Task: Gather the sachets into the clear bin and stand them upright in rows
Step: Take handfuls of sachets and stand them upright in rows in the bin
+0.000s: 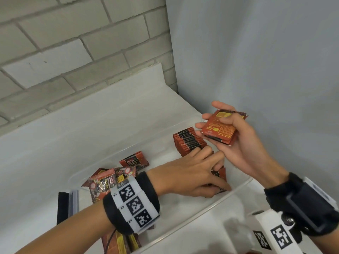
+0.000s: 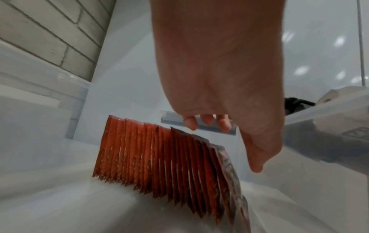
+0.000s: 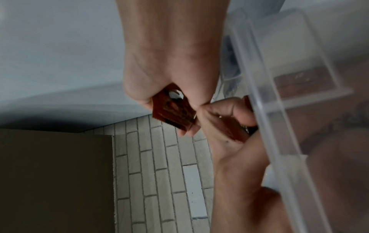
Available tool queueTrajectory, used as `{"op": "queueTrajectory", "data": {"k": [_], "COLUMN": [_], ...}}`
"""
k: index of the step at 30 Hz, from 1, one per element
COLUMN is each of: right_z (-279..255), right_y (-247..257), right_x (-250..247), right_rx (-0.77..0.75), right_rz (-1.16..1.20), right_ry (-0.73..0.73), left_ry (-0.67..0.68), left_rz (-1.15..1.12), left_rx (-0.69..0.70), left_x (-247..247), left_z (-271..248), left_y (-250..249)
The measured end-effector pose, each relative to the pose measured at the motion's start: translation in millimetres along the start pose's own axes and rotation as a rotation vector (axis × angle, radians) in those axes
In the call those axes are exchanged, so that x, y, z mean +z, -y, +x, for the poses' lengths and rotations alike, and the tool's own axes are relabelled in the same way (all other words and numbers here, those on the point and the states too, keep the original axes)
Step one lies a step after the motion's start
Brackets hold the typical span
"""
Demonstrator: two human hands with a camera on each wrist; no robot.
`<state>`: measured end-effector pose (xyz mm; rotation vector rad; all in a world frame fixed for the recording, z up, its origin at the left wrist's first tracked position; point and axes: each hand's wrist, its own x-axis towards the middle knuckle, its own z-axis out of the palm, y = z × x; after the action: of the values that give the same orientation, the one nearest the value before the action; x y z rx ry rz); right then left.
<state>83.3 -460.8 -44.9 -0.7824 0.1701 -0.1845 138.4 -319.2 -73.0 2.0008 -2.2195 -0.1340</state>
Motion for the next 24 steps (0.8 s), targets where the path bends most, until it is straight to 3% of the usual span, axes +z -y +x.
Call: {"op": "queueTrajectory", "data": {"k": [3,6,12,15,18,24], "right_z": [-0.2,0.3,-0.1,-1.4,-2.7,-1.3], "right_y": [0.4,-0.5,-2.6,-2.5,-2.7,-3.7], "right_x": [-0.2,-0.6,-1.5,-1.0,-0.3,-0.5], "right_rx": [-0.016,-0.014,0.033,0.050,0.059,0.035], "right_rz": [0.019,-0.002,-0.192,-0.243,-0.305,-0.316], "right_ry": [0.022,-0.002,-0.040,0.009,0.072,0.110], "left_ry": [-0.041,-0.100,-0.429,-0.514,-0.529,-0.517], "left_rz": [-0.199,-0.364,-0.466,-0.539,-0.623,-0.711], "left_rx": [-0.044,-0.214,-0.503,-0.624,-0.633,-0.525], "left_x": [-13.2,-35.0,-64.8,-67.5,-64.8,-60.0], "left_z": [-7.6,-22.5,-38.0,-33.1,-27.6,-17.6], "left_y": [5.8,16.1,25.6,25.3,24.3,15.5]}}
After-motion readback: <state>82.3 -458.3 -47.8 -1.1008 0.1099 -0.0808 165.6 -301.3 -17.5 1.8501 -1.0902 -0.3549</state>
